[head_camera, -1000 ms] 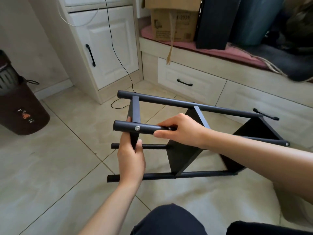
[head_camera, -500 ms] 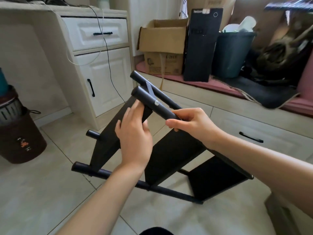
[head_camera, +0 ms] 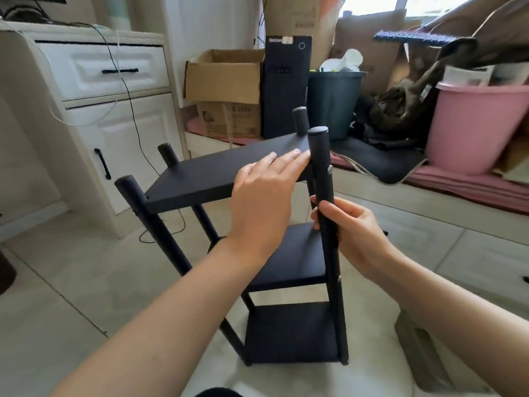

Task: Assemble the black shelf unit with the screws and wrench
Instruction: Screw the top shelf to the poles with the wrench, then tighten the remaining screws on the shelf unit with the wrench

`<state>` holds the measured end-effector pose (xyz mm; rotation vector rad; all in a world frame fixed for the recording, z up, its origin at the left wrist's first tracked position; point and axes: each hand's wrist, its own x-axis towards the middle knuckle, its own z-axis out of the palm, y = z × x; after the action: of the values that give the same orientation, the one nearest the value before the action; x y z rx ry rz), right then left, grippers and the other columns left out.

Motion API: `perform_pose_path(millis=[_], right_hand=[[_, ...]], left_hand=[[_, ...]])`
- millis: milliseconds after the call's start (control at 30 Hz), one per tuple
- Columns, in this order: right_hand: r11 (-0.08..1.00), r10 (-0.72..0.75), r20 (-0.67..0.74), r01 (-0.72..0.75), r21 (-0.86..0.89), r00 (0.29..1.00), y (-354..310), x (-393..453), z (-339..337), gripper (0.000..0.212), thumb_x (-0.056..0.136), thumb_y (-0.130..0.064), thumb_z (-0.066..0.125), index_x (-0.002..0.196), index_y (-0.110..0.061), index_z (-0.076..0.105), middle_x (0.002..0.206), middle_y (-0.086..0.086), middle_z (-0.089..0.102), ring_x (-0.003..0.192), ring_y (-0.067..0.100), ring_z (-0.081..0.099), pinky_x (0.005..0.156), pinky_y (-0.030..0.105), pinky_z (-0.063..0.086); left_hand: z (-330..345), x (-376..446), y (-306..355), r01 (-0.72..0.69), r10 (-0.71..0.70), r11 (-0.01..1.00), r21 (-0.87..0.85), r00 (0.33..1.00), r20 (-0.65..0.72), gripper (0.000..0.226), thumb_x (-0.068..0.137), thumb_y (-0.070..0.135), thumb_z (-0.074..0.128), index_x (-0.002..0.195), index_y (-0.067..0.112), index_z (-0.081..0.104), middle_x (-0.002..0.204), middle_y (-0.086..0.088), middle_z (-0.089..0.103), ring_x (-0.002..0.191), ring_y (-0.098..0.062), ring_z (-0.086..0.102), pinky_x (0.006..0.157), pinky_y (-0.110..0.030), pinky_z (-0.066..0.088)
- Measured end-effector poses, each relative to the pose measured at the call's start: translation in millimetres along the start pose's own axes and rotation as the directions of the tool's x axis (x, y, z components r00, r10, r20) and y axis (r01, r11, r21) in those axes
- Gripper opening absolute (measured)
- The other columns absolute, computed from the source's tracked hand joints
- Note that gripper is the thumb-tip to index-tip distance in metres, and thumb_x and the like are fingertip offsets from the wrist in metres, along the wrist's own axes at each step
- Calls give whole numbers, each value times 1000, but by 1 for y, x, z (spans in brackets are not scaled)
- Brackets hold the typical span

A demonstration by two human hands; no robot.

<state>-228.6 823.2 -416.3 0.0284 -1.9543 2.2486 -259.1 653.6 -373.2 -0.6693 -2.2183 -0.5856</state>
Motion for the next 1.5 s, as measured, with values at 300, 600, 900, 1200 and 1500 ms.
perform_pose_path(millis=[300,600,900,1200,1500], right_hand=[[997,57,-134,-65,-51,989,6,-43,-68,33,78,-44,73,107,-28,76,91,5,74,84,17,70,76,29,49],[997,60,-182,-68,-36,981,8,-73,-116,37,76,-42,72,108,-24,76,102,8,75,100,23,72,79,29,56],[993,79,-175,-93,-70,981,7,-79,-130,37,80,-40,71,112,-21,73,106,7,75,103,21,71,83,30,57],[982,69,-117,-88,-170,991,14,-83,-154,24,92,-26,68,112,-14,72,112,4,74,108,18,69,89,33,58],[959,270,-250,-284,-21,930,89,-84,-199,17,96,-17,62,107,-8,72,107,17,73,98,25,72,76,32,60]], left_hand=[[32,-11,67,-184,182,982,51,982,42,48,93,3,61,138,19,61,140,0,61,129,-30,59,105,-45,45],[54,-19,116,-280,273,956,90,959,78,44,84,7,71,128,15,70,129,-4,69,117,-33,67,95,-45,54],[73,-28,116,-275,276,953,125,961,5,42,90,11,71,131,17,67,132,-3,68,124,-28,63,104,-45,47],[90,-37,116,-304,324,942,143,935,-148,38,93,11,63,131,15,66,131,-2,67,122,-28,62,100,-41,37],[103,-40,122,-264,300,943,204,938,-175,43,89,17,60,131,12,62,132,-6,64,121,-32,57,102,-45,33]])
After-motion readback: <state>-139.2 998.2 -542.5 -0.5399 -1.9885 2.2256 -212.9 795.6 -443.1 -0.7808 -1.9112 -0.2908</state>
